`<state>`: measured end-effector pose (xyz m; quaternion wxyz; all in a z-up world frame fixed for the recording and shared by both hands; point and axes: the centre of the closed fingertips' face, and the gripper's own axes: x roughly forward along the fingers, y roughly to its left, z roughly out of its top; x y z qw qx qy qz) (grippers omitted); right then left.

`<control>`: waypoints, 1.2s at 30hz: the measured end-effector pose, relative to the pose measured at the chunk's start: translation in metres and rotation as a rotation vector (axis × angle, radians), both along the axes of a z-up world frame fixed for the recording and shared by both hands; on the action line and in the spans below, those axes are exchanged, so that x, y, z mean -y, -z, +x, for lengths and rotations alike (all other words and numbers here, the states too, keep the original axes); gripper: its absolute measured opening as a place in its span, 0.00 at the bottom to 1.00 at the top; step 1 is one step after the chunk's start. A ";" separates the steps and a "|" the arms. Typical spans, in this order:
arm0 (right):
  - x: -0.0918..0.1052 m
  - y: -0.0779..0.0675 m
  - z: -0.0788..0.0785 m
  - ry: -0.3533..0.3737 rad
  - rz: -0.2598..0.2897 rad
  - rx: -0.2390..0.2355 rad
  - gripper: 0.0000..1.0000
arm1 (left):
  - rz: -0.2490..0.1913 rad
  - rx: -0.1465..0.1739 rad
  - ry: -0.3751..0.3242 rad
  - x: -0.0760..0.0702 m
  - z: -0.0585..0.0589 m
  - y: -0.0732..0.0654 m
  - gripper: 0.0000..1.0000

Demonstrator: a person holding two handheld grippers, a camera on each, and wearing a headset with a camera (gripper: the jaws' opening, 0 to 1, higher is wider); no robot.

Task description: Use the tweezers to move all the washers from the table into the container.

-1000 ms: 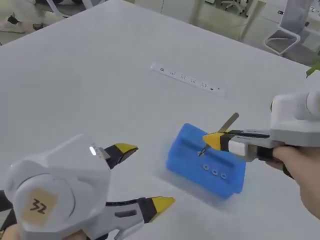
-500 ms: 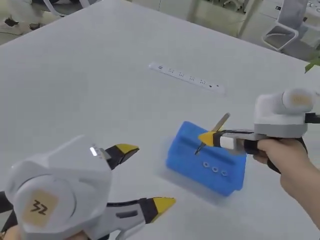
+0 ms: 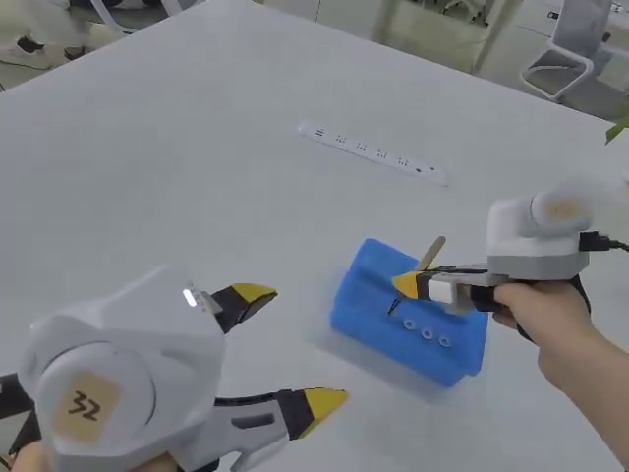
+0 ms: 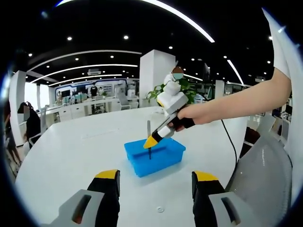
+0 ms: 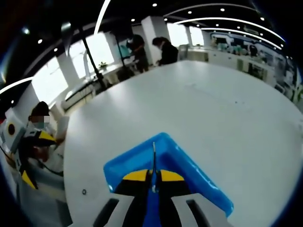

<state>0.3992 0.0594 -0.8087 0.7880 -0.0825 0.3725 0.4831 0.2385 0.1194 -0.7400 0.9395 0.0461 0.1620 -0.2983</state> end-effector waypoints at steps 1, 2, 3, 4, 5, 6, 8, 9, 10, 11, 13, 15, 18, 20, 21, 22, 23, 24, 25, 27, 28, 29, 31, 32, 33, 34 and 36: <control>0.000 0.001 0.001 0.000 -0.001 0.002 0.04 | 0.002 -0.001 0.001 0.000 0.000 0.000 0.60; -0.001 0.003 0.002 0.000 -0.001 0.002 0.04 | 0.002 -0.001 0.001 0.000 0.000 0.001 0.60; -0.001 0.004 0.002 0.000 -0.002 0.002 0.04 | 0.003 -0.002 0.001 0.000 0.000 0.001 0.60; -0.001 0.004 0.002 0.000 -0.003 0.003 0.04 | 0.004 -0.003 0.001 0.000 0.000 0.001 0.60; 0.000 0.004 0.002 0.000 -0.003 0.004 0.04 | 0.007 -0.004 0.000 0.000 -0.001 0.001 0.60; 0.000 0.004 0.000 0.000 -0.002 0.005 0.04 | 0.010 -0.002 -0.001 0.000 -0.001 0.001 0.60; 0.000 0.006 0.000 -0.004 -0.005 0.007 0.04 | 0.012 0.002 -0.002 0.000 0.000 0.001 0.59; 0.000 0.007 0.000 -0.004 -0.007 0.008 0.04 | 0.011 0.000 0.000 0.001 -0.001 0.001 0.59; 0.001 0.007 0.000 -0.003 -0.009 0.009 0.04 | 0.011 -0.004 0.003 0.001 -0.001 0.002 0.59; 0.002 0.007 0.001 -0.002 -0.010 0.010 0.04 | 0.013 -0.005 0.005 0.002 -0.001 0.002 0.59; 0.003 0.008 0.002 0.002 -0.007 0.009 0.04 | 0.016 -0.003 0.008 0.002 -0.001 0.002 0.59; 0.002 0.010 0.004 0.001 -0.006 0.010 0.04 | 0.015 -0.005 0.010 0.002 -0.001 0.003 0.59; 0.001 0.011 0.004 -0.005 -0.010 0.015 0.04 | 0.016 -0.007 0.014 0.003 -0.001 0.003 0.59; 0.000 0.011 0.003 -0.011 -0.012 0.019 0.04 | 0.020 -0.007 0.016 0.003 -0.001 0.003 0.59; -0.001 0.010 0.003 -0.012 -0.012 0.020 0.04 | 0.021 -0.008 0.017 0.003 -0.001 0.004 0.59; -0.001 0.011 0.004 -0.015 -0.013 0.023 0.04 | 0.020 -0.008 0.017 0.003 -0.001 0.004 0.59; -0.001 0.011 0.004 -0.017 -0.014 0.025 0.04 | 0.018 -0.007 0.015 0.003 -0.001 0.003 0.59; -0.001 0.011 0.003 -0.019 -0.014 0.026 0.05 | 0.017 -0.007 0.013 0.002 0.000 0.003 0.59; -0.002 0.011 0.003 -0.022 -0.013 0.025 0.05 | 0.015 -0.007 0.011 0.002 0.000 0.003 0.59; -0.002 0.011 0.002 -0.023 -0.013 0.024 0.05 | 0.015 -0.008 0.009 0.001 0.000 0.003 0.59; -0.001 0.011 0.002 -0.025 -0.017 0.027 0.05 | 0.015 -0.008 0.008 0.001 0.000 0.003 0.59; -0.001 0.010 0.002 -0.024 -0.017 0.028 0.05 | 0.015 -0.008 0.009 0.001 0.000 0.003 0.59; 0.000 0.009 0.001 -0.020 -0.009 0.029 0.05 | 0.015 -0.007 0.009 0.001 0.000 0.003 0.59; 0.000 0.007 0.000 -0.017 -0.004 0.033 0.05 | 0.015 -0.007 0.009 0.001 0.000 0.003 0.59; 0.001 0.005 -0.001 -0.017 -0.002 0.037 0.05 | 0.015 -0.007 0.009 0.001 0.000 0.003 0.59; 0.001 0.003 -0.002 -0.016 0.000 0.039 0.05 | 0.014 -0.007 0.009 0.001 0.000 0.003 0.59; 0.001 -0.001 -0.004 -0.014 0.004 0.053 0.05 | 0.012 -0.006 0.009 0.000 0.000 0.003 0.59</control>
